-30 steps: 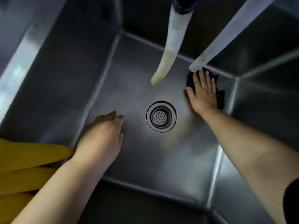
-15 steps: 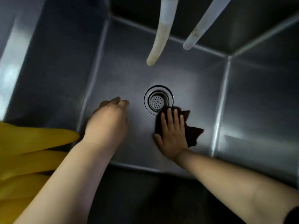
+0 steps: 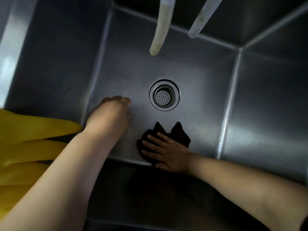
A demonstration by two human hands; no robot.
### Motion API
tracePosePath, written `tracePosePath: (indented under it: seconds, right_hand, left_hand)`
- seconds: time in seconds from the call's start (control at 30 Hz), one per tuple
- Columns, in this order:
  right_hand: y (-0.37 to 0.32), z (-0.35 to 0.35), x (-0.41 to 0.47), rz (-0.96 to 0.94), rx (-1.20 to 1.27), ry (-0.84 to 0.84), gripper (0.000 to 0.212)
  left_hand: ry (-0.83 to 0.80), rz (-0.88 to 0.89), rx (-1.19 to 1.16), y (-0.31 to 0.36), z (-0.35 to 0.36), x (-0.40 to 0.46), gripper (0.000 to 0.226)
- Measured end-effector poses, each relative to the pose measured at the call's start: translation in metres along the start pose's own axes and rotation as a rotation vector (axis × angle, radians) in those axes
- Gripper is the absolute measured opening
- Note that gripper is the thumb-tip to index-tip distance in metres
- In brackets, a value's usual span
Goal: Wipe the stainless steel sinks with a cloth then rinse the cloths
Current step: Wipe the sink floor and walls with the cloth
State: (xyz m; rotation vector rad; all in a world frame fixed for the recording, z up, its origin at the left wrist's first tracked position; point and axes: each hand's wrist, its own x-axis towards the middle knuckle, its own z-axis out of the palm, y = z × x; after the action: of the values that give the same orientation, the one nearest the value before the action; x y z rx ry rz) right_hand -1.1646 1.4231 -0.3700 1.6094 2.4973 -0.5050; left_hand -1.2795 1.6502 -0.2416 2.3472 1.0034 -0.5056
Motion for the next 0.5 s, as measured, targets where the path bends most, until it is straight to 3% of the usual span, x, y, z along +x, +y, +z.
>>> tracePosePath:
  seconds: [0.1,0.3,0.5]
  right_hand:
    - [0.023,0.002,-0.031,0.003,-0.051,0.019,0.06]
    - [0.089,-0.014,-0.039,0.375,-0.057,0.003,0.075]
    - [0.189,-0.041,-0.019,0.817,-0.034,0.057,0.072]
  left_hand:
    - [0.003,-0.01,-0.011,-0.001,0.002,0.001,0.047]
    - [0.005,-0.026,-0.011,-0.001,0.005,0.004,0.048]
    - [0.037,-0.028,0.001,-0.005,0.006,0.006,0.046]
